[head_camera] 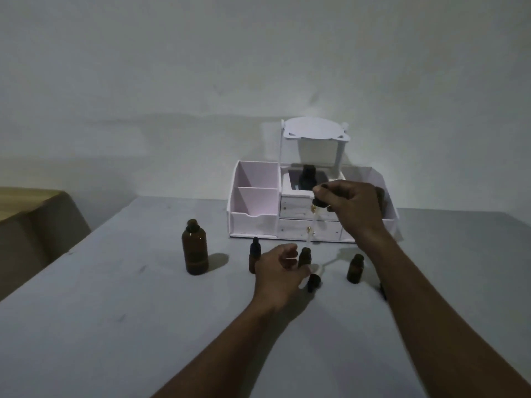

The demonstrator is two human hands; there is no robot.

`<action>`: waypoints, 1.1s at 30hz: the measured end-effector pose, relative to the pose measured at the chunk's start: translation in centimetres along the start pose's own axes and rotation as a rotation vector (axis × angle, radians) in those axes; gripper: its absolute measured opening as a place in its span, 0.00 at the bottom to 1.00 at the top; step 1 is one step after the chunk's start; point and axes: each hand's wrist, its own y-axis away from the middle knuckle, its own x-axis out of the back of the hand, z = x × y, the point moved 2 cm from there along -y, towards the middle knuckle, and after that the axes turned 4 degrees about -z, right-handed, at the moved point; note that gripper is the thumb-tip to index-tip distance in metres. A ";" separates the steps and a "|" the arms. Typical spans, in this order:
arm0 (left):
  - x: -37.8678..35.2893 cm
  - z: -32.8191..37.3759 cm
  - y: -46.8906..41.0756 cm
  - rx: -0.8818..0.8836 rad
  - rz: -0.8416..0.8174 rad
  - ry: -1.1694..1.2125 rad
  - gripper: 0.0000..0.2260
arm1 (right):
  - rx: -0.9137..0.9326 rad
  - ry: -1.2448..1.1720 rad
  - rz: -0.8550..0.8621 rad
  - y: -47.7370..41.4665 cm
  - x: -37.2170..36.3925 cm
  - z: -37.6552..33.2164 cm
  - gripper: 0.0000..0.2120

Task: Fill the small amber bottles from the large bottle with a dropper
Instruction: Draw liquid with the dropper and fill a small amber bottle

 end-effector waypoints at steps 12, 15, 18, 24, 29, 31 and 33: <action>-0.3 0.6 -0.5 0.025 -0.011 0.186 0.14 | -0.021 0.054 -0.013 -0.1 -1.0 1.4 0.05; -0.5 0.9 -0.3 0.065 0.001 0.299 0.15 | -0.025 0.055 -0.003 0.0 -1.1 1.6 0.06; -0.6 1.5 0.2 0.079 -0.023 0.316 0.13 | -0.025 0.059 0.014 0.0 -1.1 1.6 0.07; -0.7 0.4 -0.2 0.096 -0.010 0.251 0.14 | -0.020 0.091 0.048 0.0 -1.2 1.7 0.07; -0.5 0.1 -0.6 0.115 0.004 0.314 0.15 | 0.003 0.105 0.037 0.1 -1.2 1.7 0.06; -0.6 0.1 -0.6 0.116 0.006 0.339 0.15 | 0.017 0.115 0.035 0.1 -1.3 1.6 0.06; -0.7 0.1 -0.7 0.110 0.007 0.355 0.15 | 0.025 0.124 0.036 0.2 -1.3 1.5 0.07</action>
